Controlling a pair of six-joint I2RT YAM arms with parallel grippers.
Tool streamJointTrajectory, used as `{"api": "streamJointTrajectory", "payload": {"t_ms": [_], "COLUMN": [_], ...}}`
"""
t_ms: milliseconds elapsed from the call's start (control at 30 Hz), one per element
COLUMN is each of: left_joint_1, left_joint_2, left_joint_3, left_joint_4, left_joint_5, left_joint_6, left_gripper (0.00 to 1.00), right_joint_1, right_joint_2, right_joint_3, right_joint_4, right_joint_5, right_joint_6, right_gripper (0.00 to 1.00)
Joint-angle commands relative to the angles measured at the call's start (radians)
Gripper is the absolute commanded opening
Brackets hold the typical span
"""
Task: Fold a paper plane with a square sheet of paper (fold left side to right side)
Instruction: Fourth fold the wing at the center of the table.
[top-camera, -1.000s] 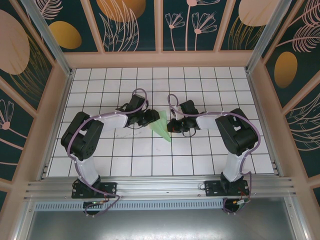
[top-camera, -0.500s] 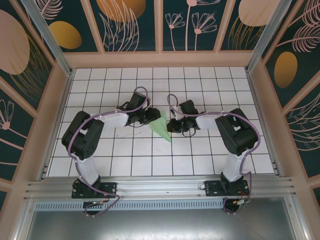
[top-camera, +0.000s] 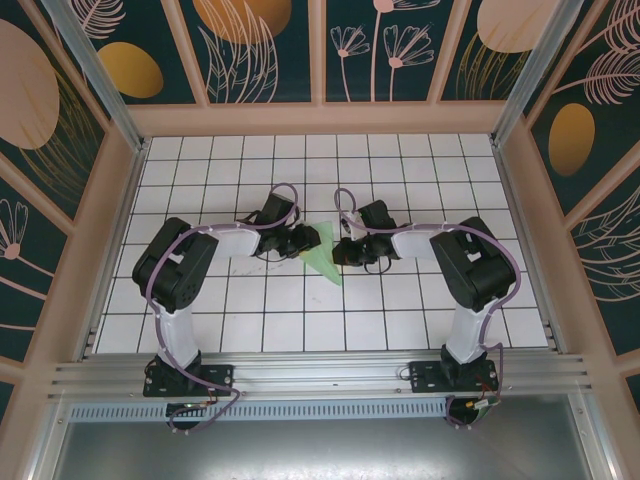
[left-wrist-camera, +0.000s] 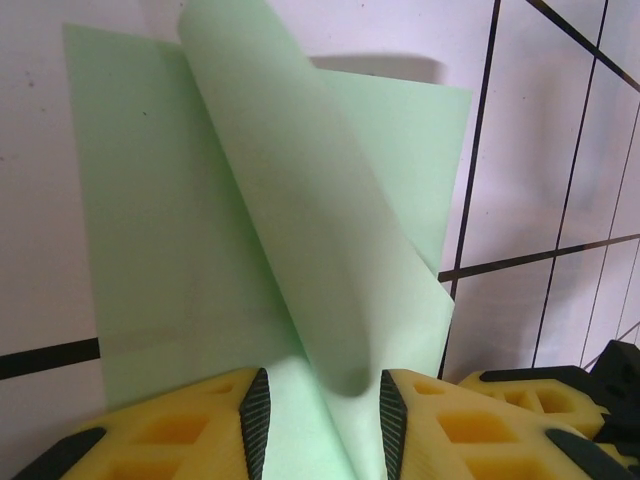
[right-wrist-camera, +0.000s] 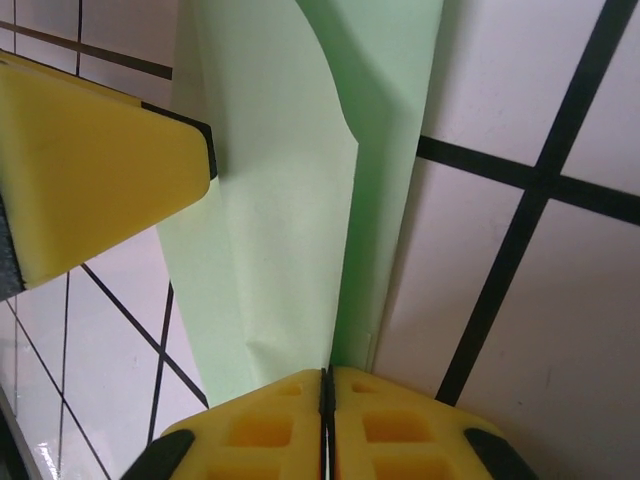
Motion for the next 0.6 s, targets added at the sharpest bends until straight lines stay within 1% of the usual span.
{"api": "streamJointTrajectory", "payload": {"t_ms": [0,167,333,433,567], "left_joint_1": [-0.003,-0.005,-0.004,-0.004,-0.005], "left_joint_2": [0.040,0.051,0.053,0.052,0.048], "left_joint_3": [-0.007,-0.012,-0.013,-0.013,-0.015], "left_joint_4": [-0.009,-0.012,-0.017,-0.017,-0.017], "left_joint_5": [-0.007,-0.016,-0.022,-0.023,-0.024], "left_joint_6": [-0.001,0.002,0.002,0.004,0.004], "left_gripper": [0.37,0.34,0.34,0.34,0.34], "right_joint_1": [0.012,0.005,-0.002,-0.002,-0.012], "right_joint_2": [-0.052,-0.082,-0.084,-0.082,-0.068], "right_joint_3": [-0.003,-0.005,0.010,0.018,0.029], "right_joint_4": [0.006,0.022,0.025,0.028,0.021], "right_joint_5": [-0.039,-0.073,-0.097,-0.100,-0.083], "right_joint_6": [0.006,0.020,0.027,0.033,0.047], "right_gripper": [0.17,0.25,0.34,0.36,0.36]}}
